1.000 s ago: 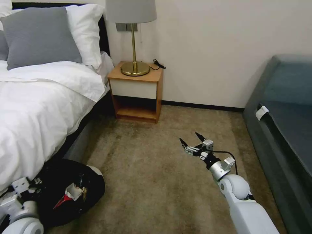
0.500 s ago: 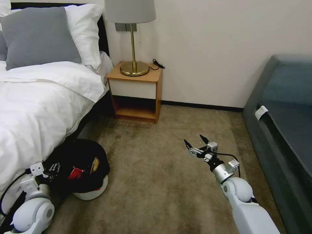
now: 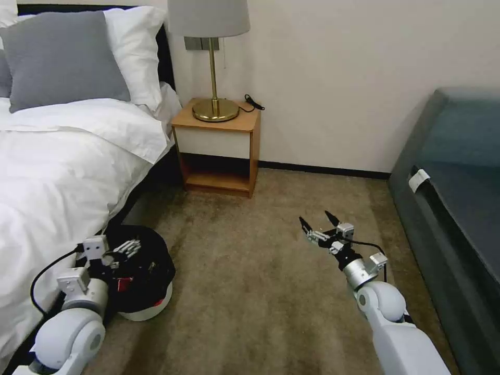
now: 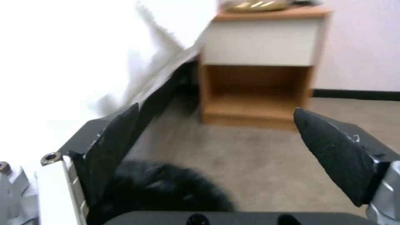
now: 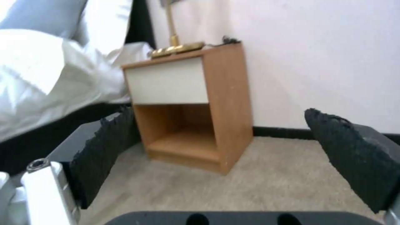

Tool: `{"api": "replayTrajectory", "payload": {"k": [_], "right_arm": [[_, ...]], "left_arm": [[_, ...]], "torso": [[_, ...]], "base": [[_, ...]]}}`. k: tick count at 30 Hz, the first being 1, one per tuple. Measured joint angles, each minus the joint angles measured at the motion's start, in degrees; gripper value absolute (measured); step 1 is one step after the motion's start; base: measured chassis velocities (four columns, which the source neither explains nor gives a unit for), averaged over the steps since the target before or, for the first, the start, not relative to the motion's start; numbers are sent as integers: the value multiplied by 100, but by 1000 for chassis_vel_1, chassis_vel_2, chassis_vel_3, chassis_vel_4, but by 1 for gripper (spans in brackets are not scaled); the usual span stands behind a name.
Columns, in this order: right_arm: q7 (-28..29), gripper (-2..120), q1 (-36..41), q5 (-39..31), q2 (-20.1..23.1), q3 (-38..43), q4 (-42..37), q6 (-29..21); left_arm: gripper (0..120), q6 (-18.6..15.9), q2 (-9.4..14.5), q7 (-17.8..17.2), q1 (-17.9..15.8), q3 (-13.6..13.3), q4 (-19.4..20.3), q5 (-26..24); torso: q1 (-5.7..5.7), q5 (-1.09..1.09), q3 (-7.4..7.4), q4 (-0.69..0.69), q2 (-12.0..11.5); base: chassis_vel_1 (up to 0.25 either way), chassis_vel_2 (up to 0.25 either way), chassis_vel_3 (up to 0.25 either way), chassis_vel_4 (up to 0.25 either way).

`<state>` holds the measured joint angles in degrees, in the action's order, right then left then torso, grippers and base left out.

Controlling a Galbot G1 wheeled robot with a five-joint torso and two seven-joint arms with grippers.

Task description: Pick up the trash bin, then pick up the garbage on the floor and place it into the trash bin.

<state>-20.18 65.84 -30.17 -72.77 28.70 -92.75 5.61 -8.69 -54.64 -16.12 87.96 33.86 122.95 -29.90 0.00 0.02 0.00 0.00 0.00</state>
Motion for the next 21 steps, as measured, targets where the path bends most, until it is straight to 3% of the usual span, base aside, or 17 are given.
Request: {"api": "replayTrajectory", "payload": {"k": [2,8,14,21], "right_arm": [[150,100,2,-192,-55,47,-116,-78],[326,100,43,-490,-214,151,-221,-197],[465,100,89,-794,-475,186,-236,-332],[640,100,101,-882,-702,150,-103,-396]], "left_arm": [[100,-1,-80,200,22,-134,194,225],[100,74,-338,560,71,-480,299,767],[100,242,-665,916,118,-904,211,1281],[100,358,-929,976,-18,-1214,-7,1528]], "torso": [[0,0,0,0,0],[0,-2,0,0,0],[0,-1,0,0,0],[0,-2,0,0,0]], "base": [[0,0,0,0],[0,0,0,0],[0,0,0,0],[0,0,0,0]]}}
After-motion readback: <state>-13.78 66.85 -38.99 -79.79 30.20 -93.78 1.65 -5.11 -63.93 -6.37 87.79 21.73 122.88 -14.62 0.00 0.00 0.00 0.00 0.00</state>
